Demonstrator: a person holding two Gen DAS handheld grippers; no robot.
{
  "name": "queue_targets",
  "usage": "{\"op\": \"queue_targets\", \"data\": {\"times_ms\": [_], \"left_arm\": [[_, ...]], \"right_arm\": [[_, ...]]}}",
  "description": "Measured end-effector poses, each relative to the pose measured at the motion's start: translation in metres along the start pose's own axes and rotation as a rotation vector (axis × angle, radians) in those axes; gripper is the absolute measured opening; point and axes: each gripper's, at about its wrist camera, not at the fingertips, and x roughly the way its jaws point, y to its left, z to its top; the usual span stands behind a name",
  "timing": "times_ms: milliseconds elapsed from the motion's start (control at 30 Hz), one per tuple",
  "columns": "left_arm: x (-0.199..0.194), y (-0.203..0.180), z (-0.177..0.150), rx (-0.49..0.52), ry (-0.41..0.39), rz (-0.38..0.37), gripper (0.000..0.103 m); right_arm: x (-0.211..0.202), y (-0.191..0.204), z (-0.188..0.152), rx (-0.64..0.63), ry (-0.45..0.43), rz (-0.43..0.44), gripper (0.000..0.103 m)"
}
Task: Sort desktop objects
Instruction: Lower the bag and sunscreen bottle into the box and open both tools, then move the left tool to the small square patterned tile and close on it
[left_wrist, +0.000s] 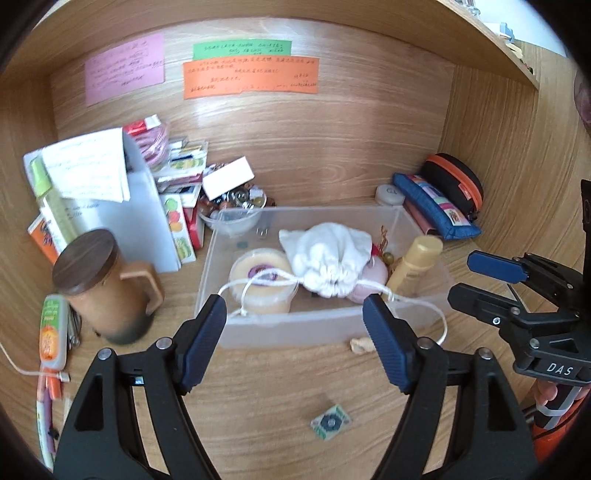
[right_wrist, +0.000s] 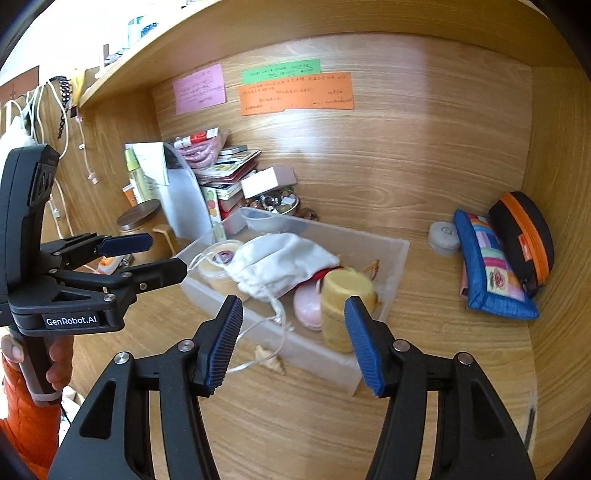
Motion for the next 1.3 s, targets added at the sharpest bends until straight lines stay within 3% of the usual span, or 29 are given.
{"op": "queue_targets", "data": {"times_ms": [500,1000,1300], "left_arm": [[0.004,-0.004,-0.060,0.033,0.076,-0.048,0.079],[0.037,-0.021,-0.100,0.061,0.213,-0.147,0.040],[0.043,-0.015,-0.099,0.030,0.227,-0.183,0.035]], "right_arm": [[0.000,0.013,-0.034,0.035,0.048,0.022,0.054],[0.029,0.011,-0.059,0.036,0.141,0.023,0.054],[0.056,0.017,-0.061,0.035,0.200,0.036,0.053]]}}
